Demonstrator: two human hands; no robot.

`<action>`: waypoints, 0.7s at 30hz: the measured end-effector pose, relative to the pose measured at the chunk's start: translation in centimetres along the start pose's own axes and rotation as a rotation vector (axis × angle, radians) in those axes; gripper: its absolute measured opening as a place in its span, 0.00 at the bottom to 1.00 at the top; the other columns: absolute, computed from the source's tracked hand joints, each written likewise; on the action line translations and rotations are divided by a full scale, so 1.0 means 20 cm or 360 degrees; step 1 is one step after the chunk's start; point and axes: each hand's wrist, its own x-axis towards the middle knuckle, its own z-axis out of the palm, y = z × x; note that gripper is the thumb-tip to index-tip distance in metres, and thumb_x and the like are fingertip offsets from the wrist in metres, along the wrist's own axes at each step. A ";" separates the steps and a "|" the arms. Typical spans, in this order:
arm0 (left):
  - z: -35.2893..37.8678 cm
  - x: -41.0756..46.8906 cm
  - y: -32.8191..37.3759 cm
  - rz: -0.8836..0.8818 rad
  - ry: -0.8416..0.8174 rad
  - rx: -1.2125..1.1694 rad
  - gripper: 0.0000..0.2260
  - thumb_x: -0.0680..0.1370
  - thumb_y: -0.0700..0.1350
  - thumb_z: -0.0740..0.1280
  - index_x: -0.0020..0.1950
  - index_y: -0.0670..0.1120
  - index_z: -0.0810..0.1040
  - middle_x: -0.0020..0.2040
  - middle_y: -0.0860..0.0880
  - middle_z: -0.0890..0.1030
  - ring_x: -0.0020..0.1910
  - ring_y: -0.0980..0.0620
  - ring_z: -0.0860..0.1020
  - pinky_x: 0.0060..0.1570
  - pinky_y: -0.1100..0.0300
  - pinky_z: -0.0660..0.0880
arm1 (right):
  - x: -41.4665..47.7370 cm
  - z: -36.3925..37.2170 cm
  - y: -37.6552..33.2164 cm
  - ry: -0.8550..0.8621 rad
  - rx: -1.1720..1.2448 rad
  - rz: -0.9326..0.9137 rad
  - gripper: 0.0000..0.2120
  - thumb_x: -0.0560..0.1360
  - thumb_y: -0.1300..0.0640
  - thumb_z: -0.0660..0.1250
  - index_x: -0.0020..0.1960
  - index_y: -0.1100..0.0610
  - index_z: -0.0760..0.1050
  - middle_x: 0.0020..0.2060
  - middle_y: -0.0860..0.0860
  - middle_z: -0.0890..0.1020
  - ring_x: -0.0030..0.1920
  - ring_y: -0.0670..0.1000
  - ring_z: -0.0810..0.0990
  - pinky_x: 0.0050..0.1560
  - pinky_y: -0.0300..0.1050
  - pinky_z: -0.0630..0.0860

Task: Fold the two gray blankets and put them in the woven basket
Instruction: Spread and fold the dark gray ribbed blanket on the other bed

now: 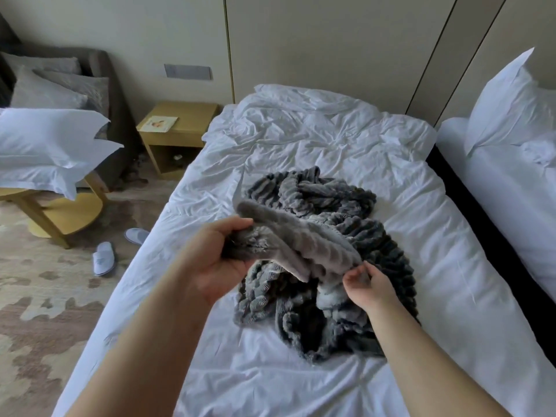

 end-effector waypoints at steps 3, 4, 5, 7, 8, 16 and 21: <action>-0.03 0.03 0.12 0.0085 0.0003 -0.0181 0.13 0.66 0.33 0.63 0.50 0.36 0.74 0.42 0.40 0.80 0.38 0.47 0.81 0.39 0.55 0.82 | -0.03 0.12 -0.01 0.0017 -0.0740 0.0083 0.08 0.78 0.62 0.60 0.41 0.62 0.74 0.26 0.53 0.77 0.26 0.47 0.75 0.27 0.36 0.72; -0.02 0.05 0.13 0.0075 -0.0012 -0.0222 0.15 0.66 0.33 0.63 0.52 0.37 0.74 0.44 0.40 0.80 0.40 0.47 0.81 0.40 0.55 0.82 | -0.05 0.15 0.04 0.0031 -0.0948 0.0158 0.07 0.78 0.63 0.60 0.42 0.63 0.73 0.28 0.55 0.78 0.29 0.49 0.75 0.28 0.38 0.74; -0.01 0.07 0.12 0.0057 -0.0031 -0.0235 0.15 0.66 0.33 0.63 0.53 0.37 0.73 0.46 0.40 0.79 0.42 0.47 0.80 0.40 0.54 0.82 | -0.05 0.16 0.10 0.0050 -0.1100 0.0246 0.06 0.77 0.63 0.61 0.44 0.65 0.73 0.31 0.58 0.78 0.32 0.51 0.75 0.30 0.41 0.75; 0.05 0.10 0.09 0.0012 -0.0063 -0.0206 0.14 0.67 0.32 0.63 0.52 0.37 0.73 0.45 0.40 0.79 0.42 0.46 0.80 0.40 0.52 0.82 | -0.07 0.18 0.24 0.0097 -0.1256 0.0384 0.05 0.78 0.64 0.60 0.46 0.67 0.71 0.37 0.61 0.75 0.35 0.54 0.74 0.33 0.46 0.77; 0.08 0.12 0.08 -0.0011 -0.0071 -0.0183 0.12 0.69 0.32 0.63 0.51 0.37 0.74 0.45 0.39 0.80 0.43 0.46 0.80 0.40 0.51 0.81 | -0.08 0.18 0.31 0.0128 -0.1291 0.0420 0.06 0.78 0.63 0.60 0.47 0.67 0.69 0.38 0.61 0.74 0.35 0.56 0.75 0.32 0.48 0.77; 0.12 0.24 0.12 -0.0125 -0.0128 -0.0197 0.04 0.76 0.33 0.60 0.48 0.35 0.73 0.46 0.39 0.78 0.43 0.45 0.79 0.37 0.47 0.81 | 0.04 0.27 0.46 -0.0078 -0.0193 0.0279 0.23 0.80 0.45 0.57 0.49 0.67 0.72 0.49 0.66 0.77 0.50 0.61 0.77 0.59 0.55 0.73; 0.02 0.34 0.23 0.0097 0.0107 -0.0096 0.04 0.77 0.32 0.60 0.46 0.37 0.74 0.42 0.39 0.80 0.39 0.45 0.80 0.28 0.56 0.80 | -0.02 0.49 0.00 -0.0376 0.0182 -0.0464 0.12 0.81 0.60 0.55 0.57 0.58 0.75 0.55 0.56 0.79 0.57 0.56 0.78 0.60 0.50 0.74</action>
